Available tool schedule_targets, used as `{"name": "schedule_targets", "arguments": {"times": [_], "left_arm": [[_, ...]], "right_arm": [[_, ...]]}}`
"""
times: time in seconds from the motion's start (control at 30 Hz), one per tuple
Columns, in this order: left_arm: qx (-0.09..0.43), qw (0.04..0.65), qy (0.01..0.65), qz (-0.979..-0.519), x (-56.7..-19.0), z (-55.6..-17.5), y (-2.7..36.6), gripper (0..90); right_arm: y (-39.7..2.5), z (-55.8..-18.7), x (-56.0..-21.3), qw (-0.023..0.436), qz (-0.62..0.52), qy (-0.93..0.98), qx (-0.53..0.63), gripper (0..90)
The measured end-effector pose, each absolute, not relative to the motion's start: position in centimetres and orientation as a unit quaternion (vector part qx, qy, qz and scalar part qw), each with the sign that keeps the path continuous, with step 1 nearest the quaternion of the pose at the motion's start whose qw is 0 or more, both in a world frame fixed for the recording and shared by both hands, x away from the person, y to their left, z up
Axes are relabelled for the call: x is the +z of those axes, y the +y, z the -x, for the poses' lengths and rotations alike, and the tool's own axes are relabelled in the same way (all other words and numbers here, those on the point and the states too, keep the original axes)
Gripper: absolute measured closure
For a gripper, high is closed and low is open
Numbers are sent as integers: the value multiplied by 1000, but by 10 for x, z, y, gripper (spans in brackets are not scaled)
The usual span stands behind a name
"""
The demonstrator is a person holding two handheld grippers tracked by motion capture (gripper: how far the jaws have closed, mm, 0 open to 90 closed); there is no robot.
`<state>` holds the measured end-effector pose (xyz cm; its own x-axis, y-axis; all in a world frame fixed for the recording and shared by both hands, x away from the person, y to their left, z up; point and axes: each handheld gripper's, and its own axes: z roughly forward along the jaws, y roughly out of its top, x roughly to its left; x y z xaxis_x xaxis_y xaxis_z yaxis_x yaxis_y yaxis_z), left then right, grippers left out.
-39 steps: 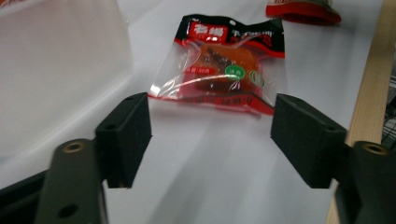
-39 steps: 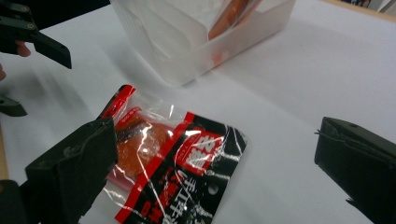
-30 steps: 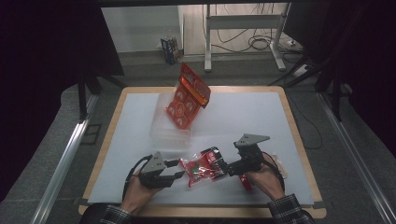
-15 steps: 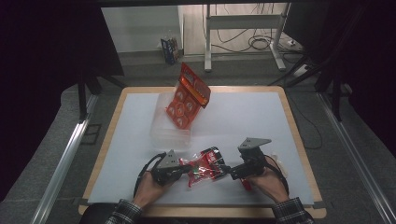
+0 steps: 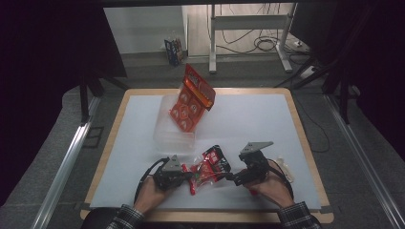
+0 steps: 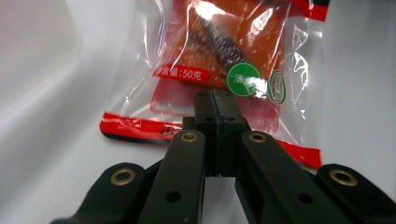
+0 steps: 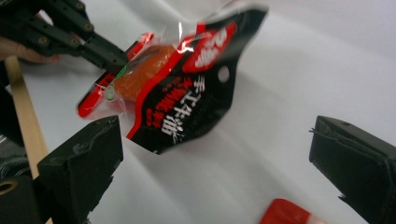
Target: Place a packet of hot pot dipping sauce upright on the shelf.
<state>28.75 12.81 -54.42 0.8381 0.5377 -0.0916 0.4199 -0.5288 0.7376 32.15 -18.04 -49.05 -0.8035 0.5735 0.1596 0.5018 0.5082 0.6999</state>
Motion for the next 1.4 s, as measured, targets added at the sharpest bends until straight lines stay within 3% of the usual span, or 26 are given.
{"name": "schedule_targets", "arguments": {"times": [1.0, 1.17, 1.4], "left_arm": [[61, 391, 289, -872, -543, -286, 130, 900], [62, 390, 290, -872, -543, -286, 130, 900], [60, 390, 290, -872, -543, -285, 131, 900]], "right_arm": [[-120, -330, -509, -53, -287, 869, 399, 170], [-110, -331, -509, -72, -283, 867, 403, 234], [-105, -336, -505, -70, -296, 860, 410, 448]]}}
